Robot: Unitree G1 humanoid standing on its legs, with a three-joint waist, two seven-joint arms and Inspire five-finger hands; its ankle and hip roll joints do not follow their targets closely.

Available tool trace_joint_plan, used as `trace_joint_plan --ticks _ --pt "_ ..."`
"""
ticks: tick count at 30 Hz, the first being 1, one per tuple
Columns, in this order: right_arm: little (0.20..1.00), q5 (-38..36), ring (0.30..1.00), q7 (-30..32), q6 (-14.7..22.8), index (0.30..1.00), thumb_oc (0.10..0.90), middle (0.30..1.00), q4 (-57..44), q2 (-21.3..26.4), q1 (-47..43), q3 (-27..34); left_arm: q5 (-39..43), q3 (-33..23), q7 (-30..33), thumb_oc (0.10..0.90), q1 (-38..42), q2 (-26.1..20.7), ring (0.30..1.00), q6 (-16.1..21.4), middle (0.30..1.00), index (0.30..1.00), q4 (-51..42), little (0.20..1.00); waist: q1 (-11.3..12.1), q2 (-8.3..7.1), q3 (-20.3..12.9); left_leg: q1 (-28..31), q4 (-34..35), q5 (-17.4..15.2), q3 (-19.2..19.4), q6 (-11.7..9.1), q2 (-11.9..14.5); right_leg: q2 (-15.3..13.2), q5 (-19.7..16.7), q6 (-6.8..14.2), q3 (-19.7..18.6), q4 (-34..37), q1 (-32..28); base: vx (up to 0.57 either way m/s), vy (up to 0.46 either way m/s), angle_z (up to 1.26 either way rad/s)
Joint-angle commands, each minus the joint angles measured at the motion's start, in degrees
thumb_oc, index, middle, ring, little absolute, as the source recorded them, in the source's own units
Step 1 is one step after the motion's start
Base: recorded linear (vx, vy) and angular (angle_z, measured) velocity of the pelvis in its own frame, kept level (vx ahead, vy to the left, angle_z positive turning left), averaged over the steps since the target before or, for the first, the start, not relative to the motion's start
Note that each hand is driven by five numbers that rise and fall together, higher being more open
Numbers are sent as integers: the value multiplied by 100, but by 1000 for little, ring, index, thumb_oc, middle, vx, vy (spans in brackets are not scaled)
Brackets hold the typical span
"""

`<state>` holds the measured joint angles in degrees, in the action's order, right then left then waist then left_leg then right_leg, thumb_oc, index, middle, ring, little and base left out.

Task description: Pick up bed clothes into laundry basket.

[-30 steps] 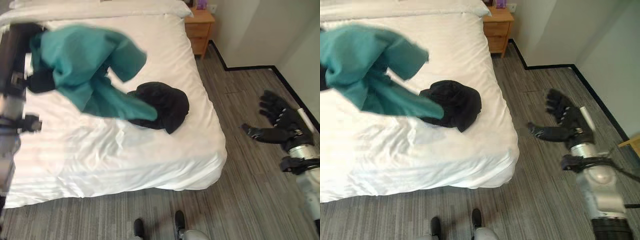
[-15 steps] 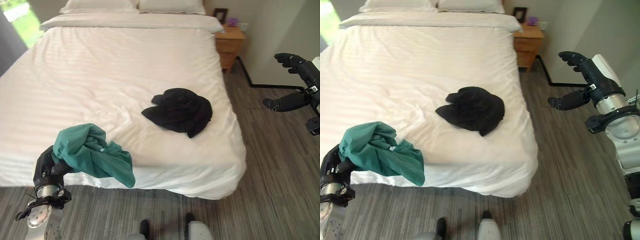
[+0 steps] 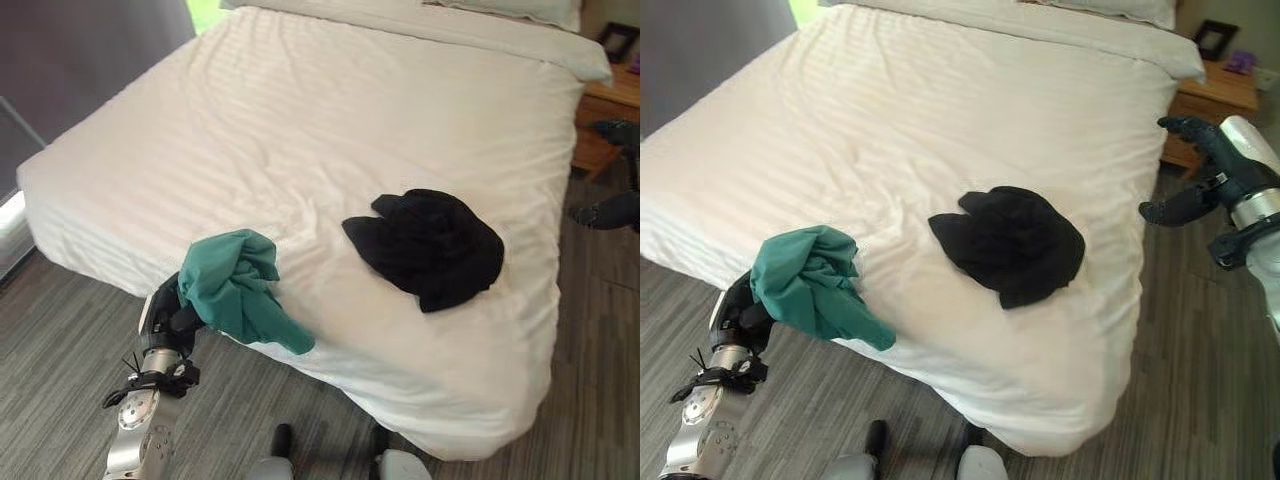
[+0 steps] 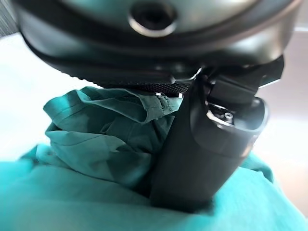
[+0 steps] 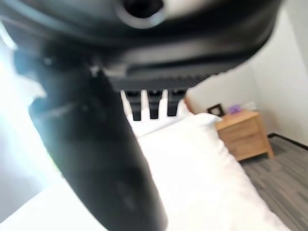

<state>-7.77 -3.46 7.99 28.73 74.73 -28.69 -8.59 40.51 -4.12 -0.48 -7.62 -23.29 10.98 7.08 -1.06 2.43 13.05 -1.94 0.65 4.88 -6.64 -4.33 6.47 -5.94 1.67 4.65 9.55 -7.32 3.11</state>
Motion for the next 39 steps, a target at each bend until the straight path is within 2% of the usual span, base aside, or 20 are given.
trace_joint_plan --ticks 1,4,9,11,12,14,19,21,22,23,26,27,28,29,31,32,33,35,38,39 --pt "900 116 900 290 427 900 800 900 -213 428 -453 81 -14 -416 -95 400 307 -715 300 512 300 300 -707 300 185 -543 -563 400 -192 -642 111 -387 391 -331 -314 414 -318 934 -173 -23 1 19" --pt "900 204 900 249 411 900 800 900 -120 233 -826 -386 91 -426 -87 400 349 -826 300 532 300 300 -701 300 297 -548 -541 326 156 -469 129 -365 375 -315 -466 451 -310 1137 -43 -83 14 9" --pt "900 479 900 -5 350 900 800 900 262 -164 -1477 -1459 124 -348 -206 400 153 -810 300 475 300 300 -641 300 402 -522 -554 246 327 -353 205 -350 300 -323 -569 474 -408 1184 128 -18 25 -4" --pt "900 638 900 -83 360 900 800 900 394 -168 -1682 -1789 136 -351 -246 400 118 -829 300 460 300 300 -606 300 416 -515 -545 249 345 -351 191 -347 286 -337 -575 474 -411 1185 121 0 0 0" --pt "900 1023 900 -192 353 900 800 900 699 -108 -1929 -2276 161 -314 -323 400 75 -910 300 426 300 300 -551 300 494 -538 -540 248 352 -349 161 -348 267 -357 -579 483 -390 1200 97 0 0 0" --pt "900 1325 900 -311 389 900 800 900 887 -153 -2322 -2892 163 -384 -359 400 -20 -957 300 413 300 300 -525 300 528 -513 -540 256 350 -348 163 -351 245 -370 -579 491 -366 1209 78 25 2 5" --pt "900 1484 900 -281 321 900 800 900 1037 -501 -2708 -3211 136 -438 -321 400 -43 -1026 300 425 300 300 -306 300 576 -430 -525 190 356 -314 131 -353 210 -395 -598 497 -364 1220 113 2 -2 0" --pt "900 1695 900 -262 272 900 800 900 1126 -900 -2707 -3342 133 -366 -319 400 24 -1041 300 428 300 300 -210 300 645 -346 -482 92 351 -287 106 -357 195 -402 -617 494 -370 1221 192 0 0 0" --pt "900 1700 900 -256 276 900 800 900 1136 -910 -2710 -3346 134 -368 -321 400 23 -1044 300 430 300 300 -206 300 644 -349 -490 85 351 -287 108 -357 196 -401 -618 493 -372 1221 201 0 0 0" --pt "900 1916 900 -324 241 900 800 900 1287 -1134 -2609 -3467 109 -350 -315 400 73 -1072 300 440 300 300 -176 300 703 -270 -465 25 348 -268 106 -365 184 -401 -621 489 -377 1228 253 -2 -18 4" --pt "900 2108 900 -405 229 900 800 900 1419 -1399 -2435 -3573 90 -411 -300 400 88 -1096 300 455 300 300 -128 300 755 -150 -462 -38 355 -234 109 -368 161 -410 -619 492 -379 1232 318 0 0 0" --pt "900 2228 900 -466 201 900 800 900 1600 -1627 -2228 -3550 127 -502 -243 400 77 -1055 300 485 300 300 -109 300 791 -15 -456 -87 356 -216 97 -366 119 -428 -606 487 -399 1232 371 0 0 0" --pt "900 2336 900 -540 218 900 800 900 1573 -1779 -2107 -3611 128 -543 -217 400 65 -1016 300 493 300 300 -83 300 807 70 -452 -120 352 -211 99 -364 93 -441 -599 482 -421 1232 398 0 0 0" --pt "900 2341 900 -537 221 900 800 900 1579 -1788 -2106 -3613 127 -544 -217 400 58 -1017 300 494 300 300 -84 300 806 67 -462 -124 351 -214 101 -364 94 -440 -598 482 -423 1232 403 0 0 0" --pt "900 2541 900 -722 240 900 800 900 1556 -2023 -1835 -3719 96 -545 -160 400 67 -961 300 506 300 300 -49 300 819 284 -462 -195 334 -187 105 -356 40 -489 -576 476 -460 1232 437 13 22 -2" --pt "900 2636 900 -850 250 900 800 900 1524 -2046 -1752 -3791 101 -523 -171 400 71 -944 300 495 300 300 -55 300 815 371 -463 -215 333 -181 101 -354 22 -510 -568 479 -461 1232 444 22 40 -6" --pt "900 2639 900 -852 251 900 800 900 1524 -2044 -1751 -3794 101 -520 -172 400 69 -940 300 496 300 300 -53 300 814 376 -468 -218 333 -182 98 -353 23 -509 -567 480 -458 1232 445 36 39 -5" --pt "900 2865 900 -1010 283 900 800 900 1427 -1960 -1616 -3936 146 -438 -193 400 12 -832 300 461 300 300 -122 300 750 546 -501 -190 335 -185 98 -340 -15 -554 -517 484 -450 1232 383 49 34 -1" --pt "900 3196 900 -995 384 900 800 900 1137 -1735 -1575 -4075 158 -374 -212 400 5 -777 300 462 300 300 -232 300 660 660 -500 -157 335 -206 91 -334 -51 -594 -497 496 -438 1232 332 10 14 0" --pt "354 3387 354 -854 414 354 436 354 1064 -1650 -1554 -4080 136 -337 -194 400 32 -765 300 469 300 300 -271 300 622 698 -503 -140 335 -219 94 -328 -66 -611 -491 501 -445 1232 316 44 46 3"
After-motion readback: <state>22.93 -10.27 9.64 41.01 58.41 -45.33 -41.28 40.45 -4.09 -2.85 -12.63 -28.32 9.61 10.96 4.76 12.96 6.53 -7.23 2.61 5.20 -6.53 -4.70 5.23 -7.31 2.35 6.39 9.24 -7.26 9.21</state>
